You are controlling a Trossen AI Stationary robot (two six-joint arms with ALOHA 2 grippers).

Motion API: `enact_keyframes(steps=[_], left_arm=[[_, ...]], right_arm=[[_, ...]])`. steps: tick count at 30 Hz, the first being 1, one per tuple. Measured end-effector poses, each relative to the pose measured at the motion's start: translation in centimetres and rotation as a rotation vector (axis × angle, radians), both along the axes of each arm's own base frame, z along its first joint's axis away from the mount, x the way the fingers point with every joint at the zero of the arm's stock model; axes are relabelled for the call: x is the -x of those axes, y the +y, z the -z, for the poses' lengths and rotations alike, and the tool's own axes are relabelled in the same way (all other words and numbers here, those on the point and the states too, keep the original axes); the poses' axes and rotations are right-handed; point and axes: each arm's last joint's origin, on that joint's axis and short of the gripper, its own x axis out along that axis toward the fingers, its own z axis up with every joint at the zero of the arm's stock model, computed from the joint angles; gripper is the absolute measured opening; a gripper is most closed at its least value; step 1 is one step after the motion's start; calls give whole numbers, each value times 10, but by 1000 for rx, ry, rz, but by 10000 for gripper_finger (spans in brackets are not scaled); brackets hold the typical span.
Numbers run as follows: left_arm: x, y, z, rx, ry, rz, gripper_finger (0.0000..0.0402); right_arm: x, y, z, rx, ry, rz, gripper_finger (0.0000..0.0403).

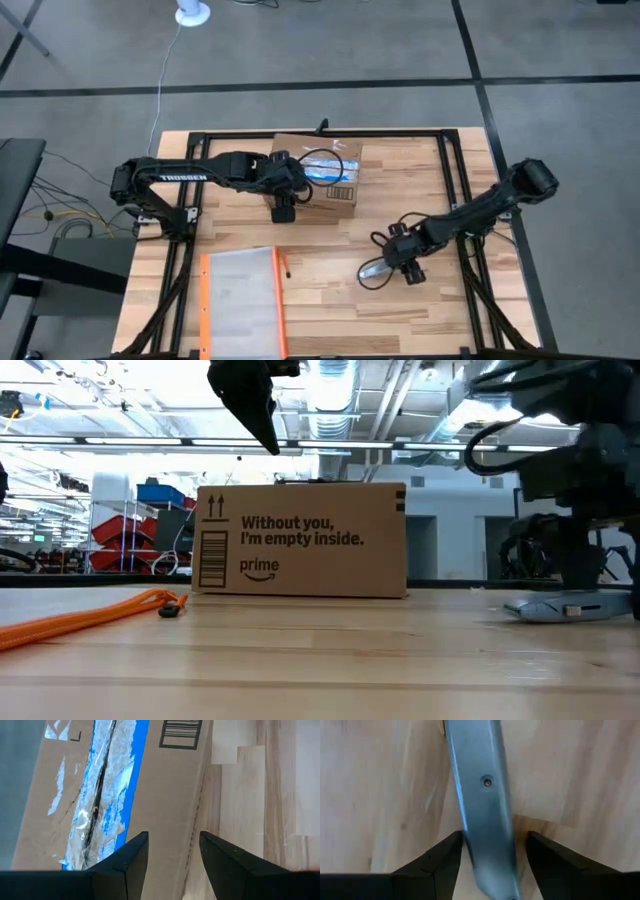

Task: Unpack boxes
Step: Open the cardboard box with the silver cutter

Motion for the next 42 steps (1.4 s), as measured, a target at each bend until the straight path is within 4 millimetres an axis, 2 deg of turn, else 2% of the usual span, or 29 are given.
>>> enact_keyframes(steps=[4, 8, 13, 17, 22, 26, 31, 34, 38, 42], left_arm=[[-1, -3, 0, -2, -2, 12, 162], [-1, -5, 0, -1, -3, 18, 162], [-1, -5, 0, 2, -9, 18, 162], [-5, -5, -2, 78, -64, 55, 162], [-18, 1, -12, 198, -242, 109, 162], [-26, 10, -22, 231, -389, 106, 162], [-32, 13, -30, 238, -497, 107, 162], [-35, 14, -36, 236, -565, 109, 162], [-39, 15, -45, 235, -672, 88, 162], [-44, 17, -45, 202, -717, 27, 162]], right_arm=[[-4, 3, -6, -45, 27, 9, 89], [-8, 5, -31, -118, -16, 19, 95], [-1, -9, -75, -170, -33, 67, 95], [2, -29, -122, -219, -206, 134, 95], [3, -64, -157, -132, -446, 311, 95], [-3, -90, -170, -51, -609, 411, 95], [-17, -113, -180, 27, -789, 426, 95], [-27, -120, -184, 47, -882, 421, 95], [-36, -123, -183, 66, -919, 409, 95], [-41, -125, -185, 72, -962, 419, 95]])
